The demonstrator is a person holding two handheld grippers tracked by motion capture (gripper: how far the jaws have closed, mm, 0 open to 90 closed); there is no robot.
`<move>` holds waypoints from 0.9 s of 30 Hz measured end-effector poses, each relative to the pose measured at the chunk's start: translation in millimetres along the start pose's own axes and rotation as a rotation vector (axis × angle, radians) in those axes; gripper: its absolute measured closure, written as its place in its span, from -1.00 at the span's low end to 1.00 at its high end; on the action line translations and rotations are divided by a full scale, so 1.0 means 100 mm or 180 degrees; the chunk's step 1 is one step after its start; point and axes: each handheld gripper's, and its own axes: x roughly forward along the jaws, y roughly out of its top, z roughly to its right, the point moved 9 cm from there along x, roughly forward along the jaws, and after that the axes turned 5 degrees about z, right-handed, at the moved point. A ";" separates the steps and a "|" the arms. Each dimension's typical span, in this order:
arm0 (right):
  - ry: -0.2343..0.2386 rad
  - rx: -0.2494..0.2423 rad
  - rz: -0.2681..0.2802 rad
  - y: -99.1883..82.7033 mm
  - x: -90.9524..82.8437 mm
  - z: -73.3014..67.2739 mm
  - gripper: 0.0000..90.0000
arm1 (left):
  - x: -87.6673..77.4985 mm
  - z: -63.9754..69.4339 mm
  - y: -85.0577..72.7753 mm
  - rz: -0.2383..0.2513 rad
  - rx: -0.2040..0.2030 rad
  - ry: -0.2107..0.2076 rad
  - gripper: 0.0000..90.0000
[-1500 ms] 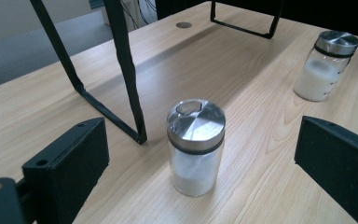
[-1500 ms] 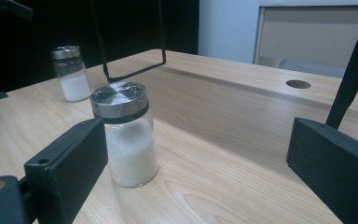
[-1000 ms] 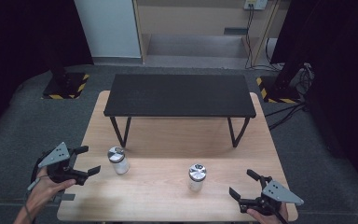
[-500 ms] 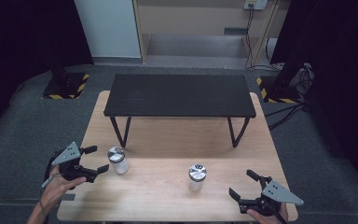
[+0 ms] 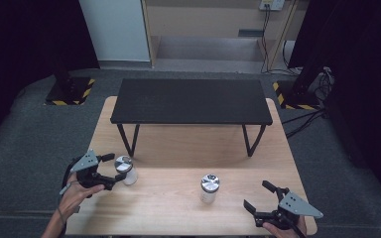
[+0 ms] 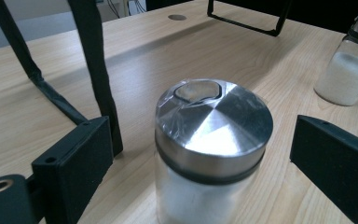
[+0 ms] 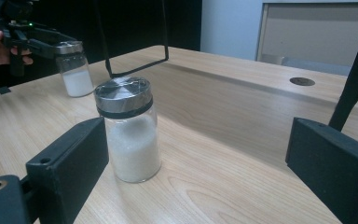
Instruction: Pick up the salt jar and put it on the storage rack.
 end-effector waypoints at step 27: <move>0.0011 0.0003 0.0010 0.00 -0.01 0.00 -0.87 | 0.17 0.04 0.02 0.0015 -0.0033 0.0013 -0.25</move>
